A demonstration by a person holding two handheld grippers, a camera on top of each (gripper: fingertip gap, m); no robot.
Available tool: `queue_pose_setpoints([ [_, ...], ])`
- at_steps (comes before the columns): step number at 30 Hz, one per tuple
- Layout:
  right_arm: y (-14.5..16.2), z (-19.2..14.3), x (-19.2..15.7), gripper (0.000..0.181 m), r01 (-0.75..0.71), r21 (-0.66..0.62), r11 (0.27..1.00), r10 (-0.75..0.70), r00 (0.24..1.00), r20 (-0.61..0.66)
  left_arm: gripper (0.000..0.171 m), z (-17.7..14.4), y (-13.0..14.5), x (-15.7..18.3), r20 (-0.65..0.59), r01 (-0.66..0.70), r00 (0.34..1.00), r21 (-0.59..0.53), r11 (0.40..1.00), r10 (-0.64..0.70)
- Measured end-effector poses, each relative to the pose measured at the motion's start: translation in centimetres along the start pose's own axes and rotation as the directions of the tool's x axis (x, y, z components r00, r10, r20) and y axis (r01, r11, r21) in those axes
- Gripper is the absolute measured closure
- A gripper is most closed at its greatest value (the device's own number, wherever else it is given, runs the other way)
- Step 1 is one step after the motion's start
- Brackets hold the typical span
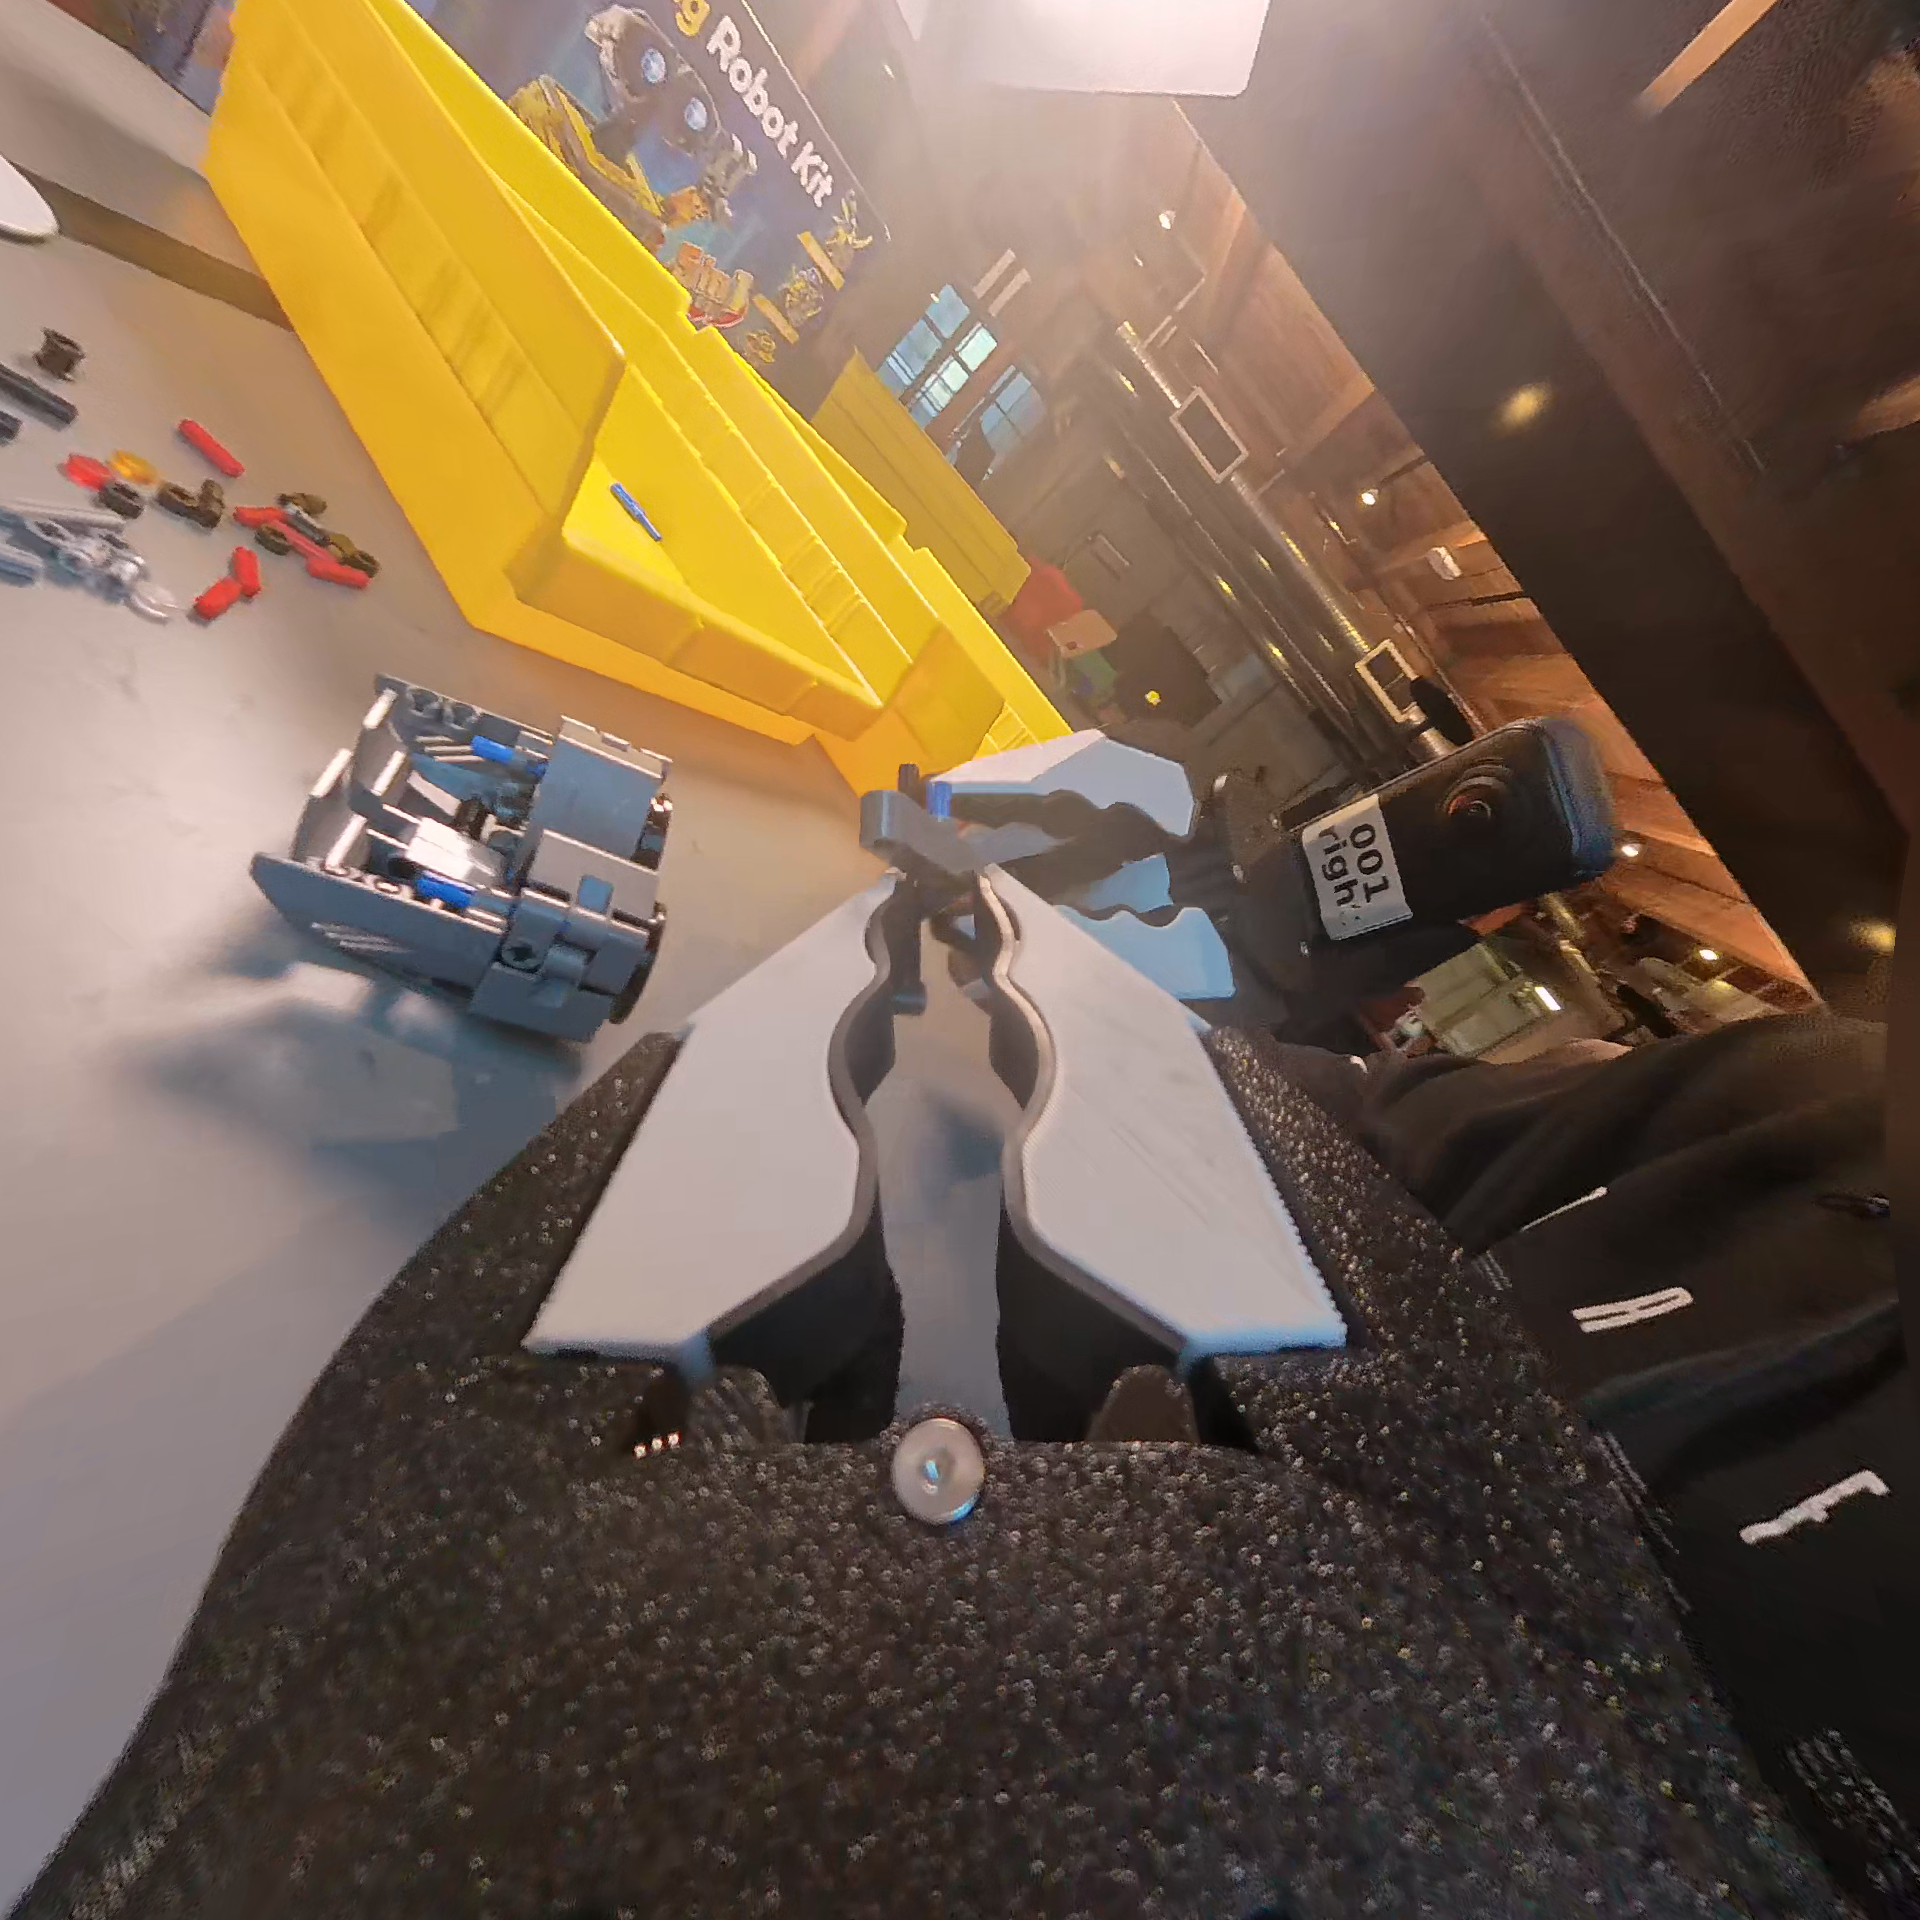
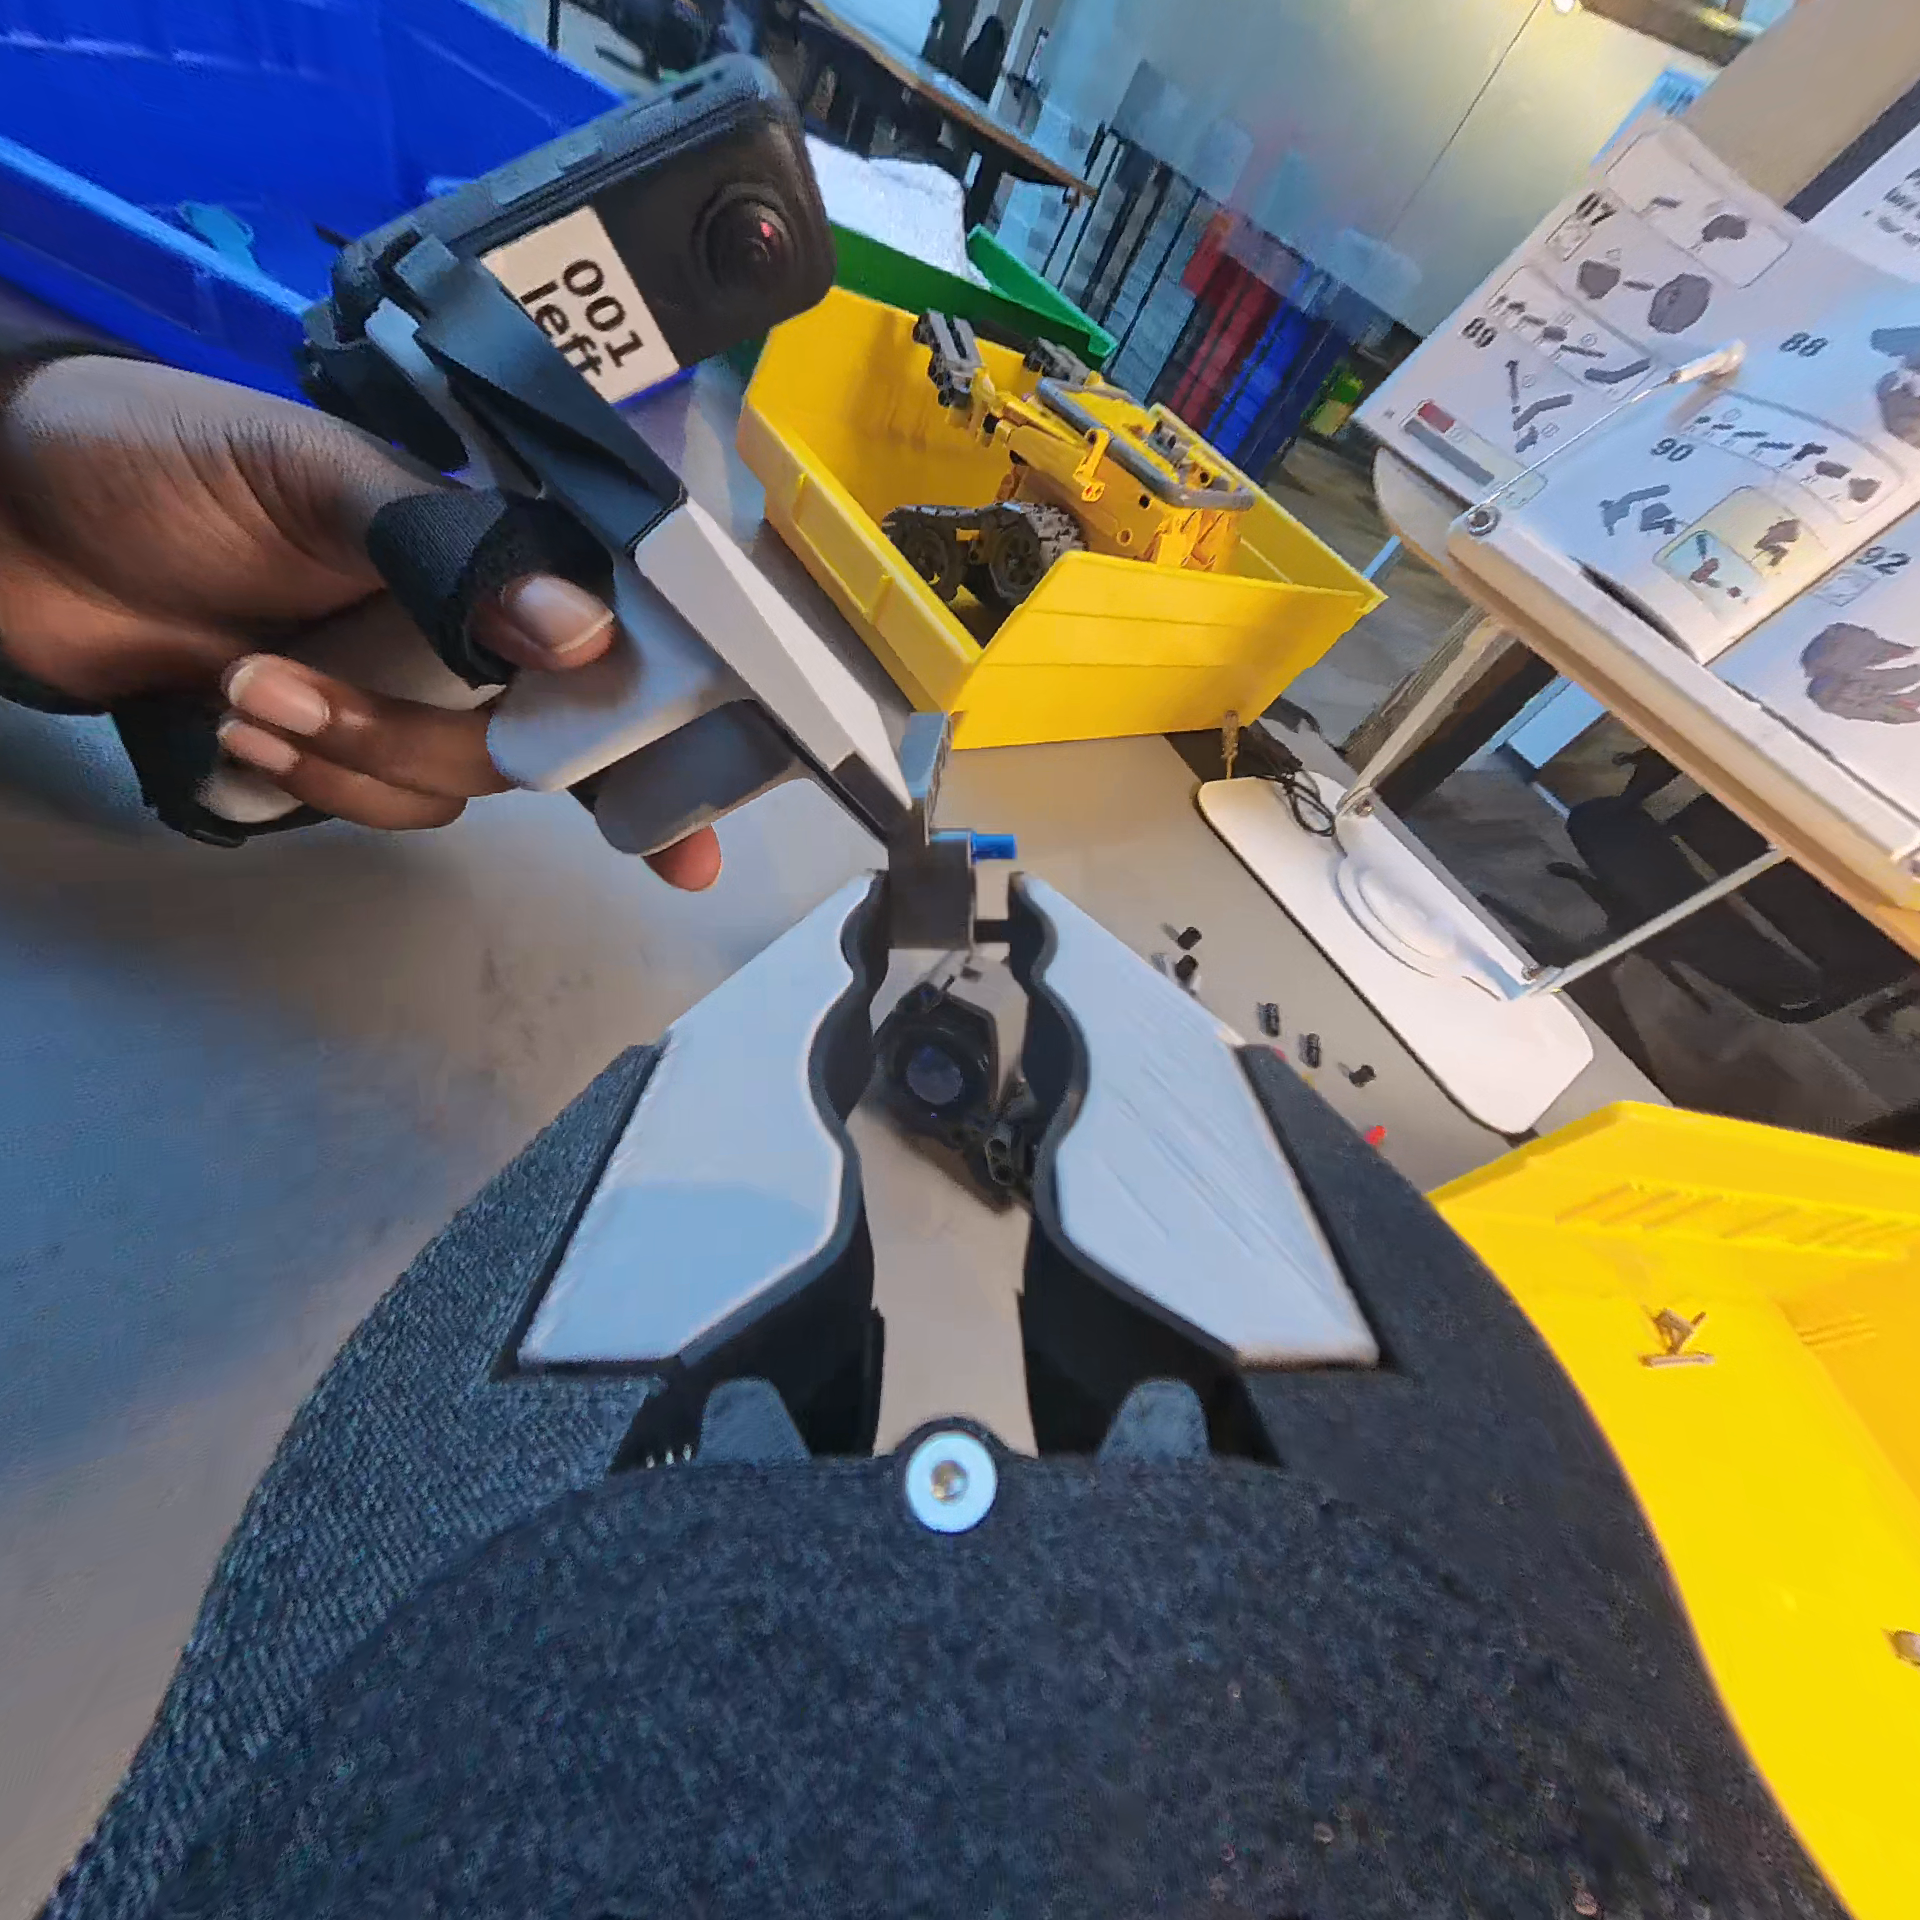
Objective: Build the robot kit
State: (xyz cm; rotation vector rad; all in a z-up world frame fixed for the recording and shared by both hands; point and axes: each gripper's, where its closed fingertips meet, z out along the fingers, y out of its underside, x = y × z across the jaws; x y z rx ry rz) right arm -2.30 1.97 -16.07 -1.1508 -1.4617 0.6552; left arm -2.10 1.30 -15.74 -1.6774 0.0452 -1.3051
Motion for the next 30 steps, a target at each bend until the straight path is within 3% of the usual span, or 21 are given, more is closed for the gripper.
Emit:
queue_pose_setpoints([
  [3, -0.5, -0.6, 0.6, 0.156, 0.0, 0.047, 0.999, 0.001, 1.0, -0.02, 0.162, -0.7, -0.3, -0.8, 0.031, -0.034, 0.999, -0.011, 0.999, 0.034],
  [7, -0.4, -0.1, -0.4, 0.146, 0.032, 0.034, 0.999, -0.032, 0.999, 0.004, 0.161, -0.1, 0.5, 0.2, -0.015, -0.086, 0.996, -0.067, 0.994, 0.085],
  [10, 0.1, 0.3, -0.5, 0.158, 0.084, -0.003, 0.996, -0.084, 0.996, -0.02, 0.161, 0.5, 1.1, 0.3, 0.02, -0.145, 0.989, -0.09, 0.985, 0.148],
  [13, 0.0, 0.3, -0.4, 0.159, 0.02, 0.007, 1.0, -0.021, 1.0, 0.022, 0.161, 0.5, 0.8, 0.5, 0.004, -0.113, 0.993, -0.072, 0.991, 0.114],
  [20, -0.3, 0.4, -0.4, 0.157, 0.024, 0.013, 1.0, -0.025, 0.999, 0.023, 0.162, 0.0, 0.2, 0.6, -0.04, -0.082, 0.996, -0.064, 0.995, 0.08],
  [22, -1.1, -0.3, -0.2, 0.135, 0.044, 0.076, 0.996, -0.046, 0.999, 0.021, 0.162, -0.6, -0.7, 0.7, -0.067, -0.078, 0.995, -0.037, 0.996, 0.075],
  [25, -1.3, -1.5, 0.5, 0.124, -0.085, 0.148, 0.985, 0.074, 0.994, 0.077, 0.161, -2.0, -2.0, 0.9, -0.111, -0.084, 0.99, -0.002, 0.996, 0.083],
  [30, -0.3, -2.4, 1.6, 0.137, -0.288, 0.169, 0.943, 0.258, 0.949, 0.179, 0.161, -3.2, -3.3, 0.8, -0.158, -0.032, 0.987, 0.032, 0.999, 0.036],
])
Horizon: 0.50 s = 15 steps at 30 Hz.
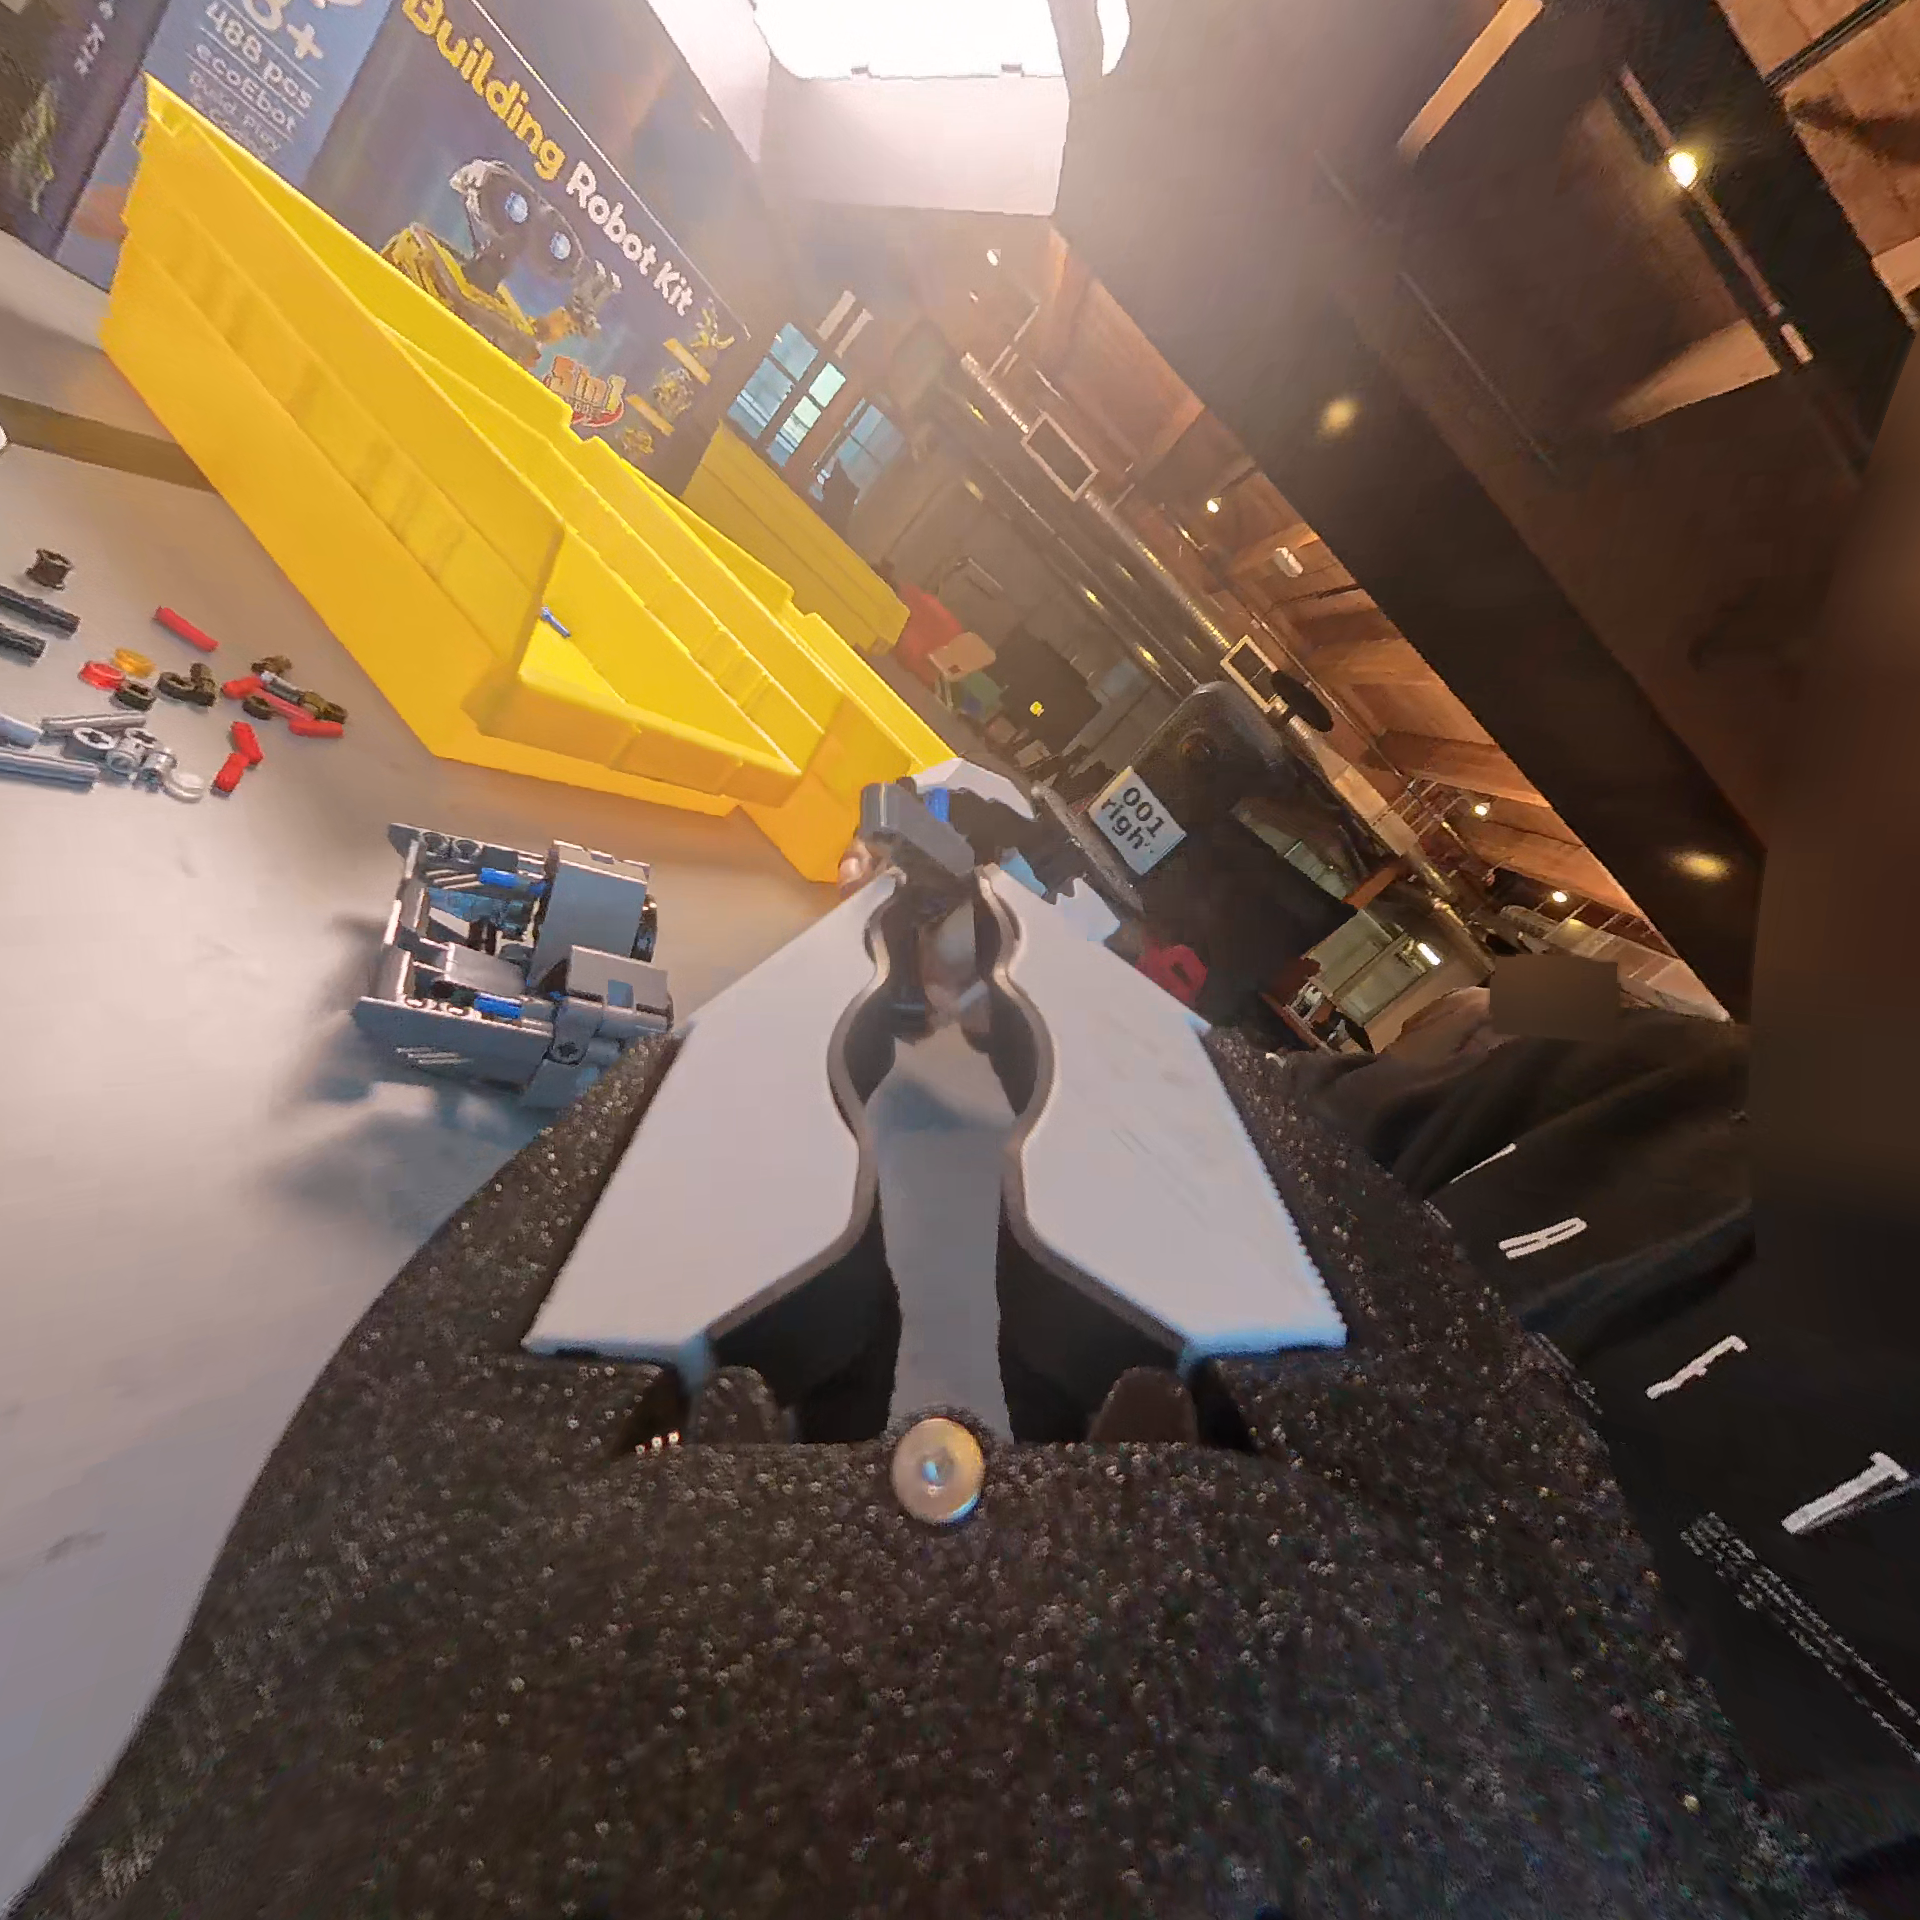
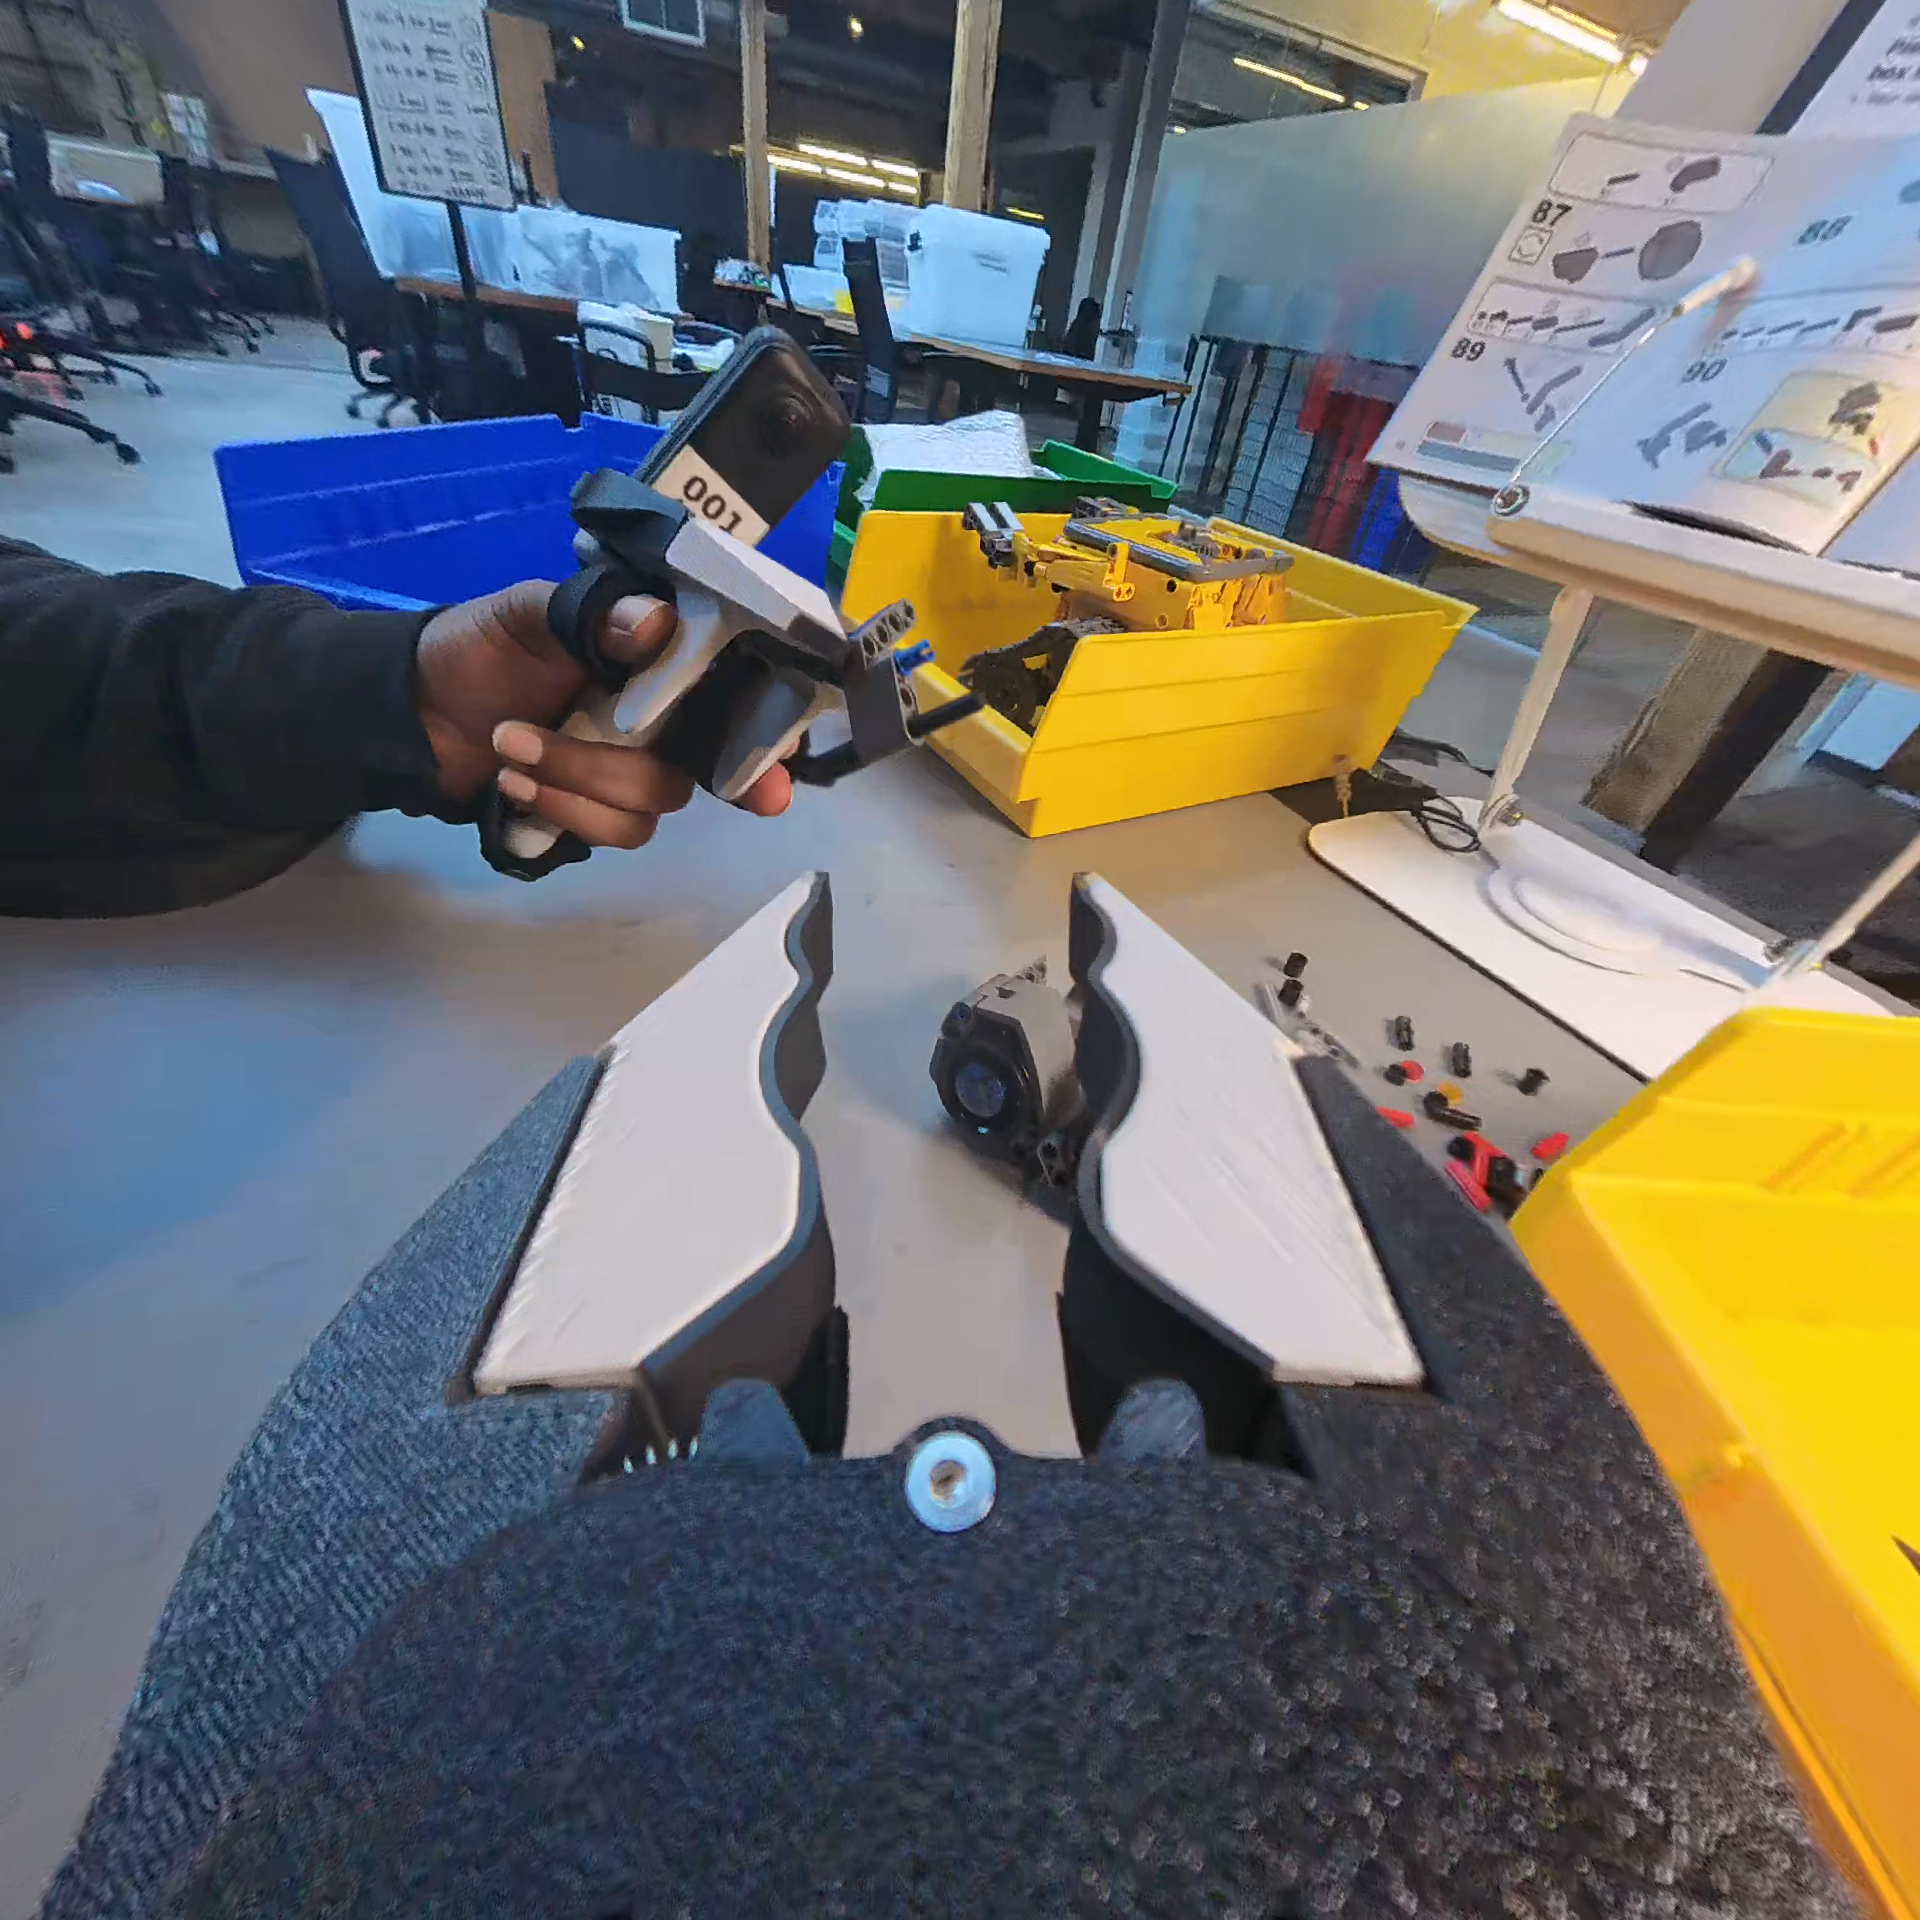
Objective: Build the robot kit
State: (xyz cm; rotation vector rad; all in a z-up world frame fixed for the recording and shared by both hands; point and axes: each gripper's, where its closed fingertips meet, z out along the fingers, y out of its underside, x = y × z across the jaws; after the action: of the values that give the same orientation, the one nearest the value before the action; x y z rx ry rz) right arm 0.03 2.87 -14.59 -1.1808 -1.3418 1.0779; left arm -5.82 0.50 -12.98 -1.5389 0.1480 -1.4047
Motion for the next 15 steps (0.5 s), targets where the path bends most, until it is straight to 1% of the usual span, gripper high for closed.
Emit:
queue_pose_setpoints([
  [2, 0.3, -0.1, 0.3, 0.141, -0.003, -0.005, 1.0, 0.003, 1.0, -0.002, 0.162, -0.2, -0.1, -0.2, -0.018, 0.056, 0.998, 0.012, 0.998, -0.056],
  [4, 0.5, -0.1, 0.0, 0.143, 0.014, -0.013, 1.0, -0.014, 1.0, 0.008, 0.162, -0.2, 0.3, -0.6, -0.014, 0.087, 0.996, 0.0, 0.996, -0.087],
  [6, 0.6, 0.1, -0.6, 0.144, 0.035, -0.022, 0.999, -0.035, 0.999, 0.02, 0.162, 0.1, 1.5, -1.0, 0.011, 0.084, 0.996, -0.074, 0.994, -0.083],
  [7, 0.6, 0.3, -1.0, 0.145, 0.047, -0.026, 0.999, -0.046, 0.999, 0.029, 0.161, 0.3, 2.6, -1.3, 0.039, 0.062, 0.998, -0.136, 0.989, -0.057],
  [9, 0.8, 0.6, -1.7, 0.148, 0.073, -0.04, 0.997, -0.07, 0.996, 0.051, 0.161, 0.6, 4.8, -2.3, 0.111, -0.024, 0.992, -0.279, 0.96, 0.057],
  [10, 1.0, 0.8, -2.1, 0.148, 0.088, -0.053, 0.995, -0.085, 0.994, 0.062, 0.161, 0.7, 5.7, -2.5, 0.121, -0.07, 0.986, -0.34, 0.938, 0.117],
  [11, 1.2, 1.0, -2.4, 0.148, 0.106, -0.069, 0.992, -0.101, 0.992, 0.073, 0.161, 0.8, 6.5, -2.3, 0.106, -0.107, 0.982, -0.387, 0.916, 0.159],
  [12, 1.6, 1.1, -2.7, 0.148, 0.126, -0.086, 0.988, -0.118, 0.989, 0.089, 0.161, 1.0, 7.0, -1.8, 0.079, -0.136, 0.98, -0.417, 0.899, 0.185],
  [15, 3.0, 1.5, -4.5, 0.147, 0.187, -0.146, 0.971, -0.16, 0.971, 0.177, 0.161, 1.3, 7.9, -0.6, 0.018, -0.186, 0.976, -0.456, 0.87, 0.218],
])
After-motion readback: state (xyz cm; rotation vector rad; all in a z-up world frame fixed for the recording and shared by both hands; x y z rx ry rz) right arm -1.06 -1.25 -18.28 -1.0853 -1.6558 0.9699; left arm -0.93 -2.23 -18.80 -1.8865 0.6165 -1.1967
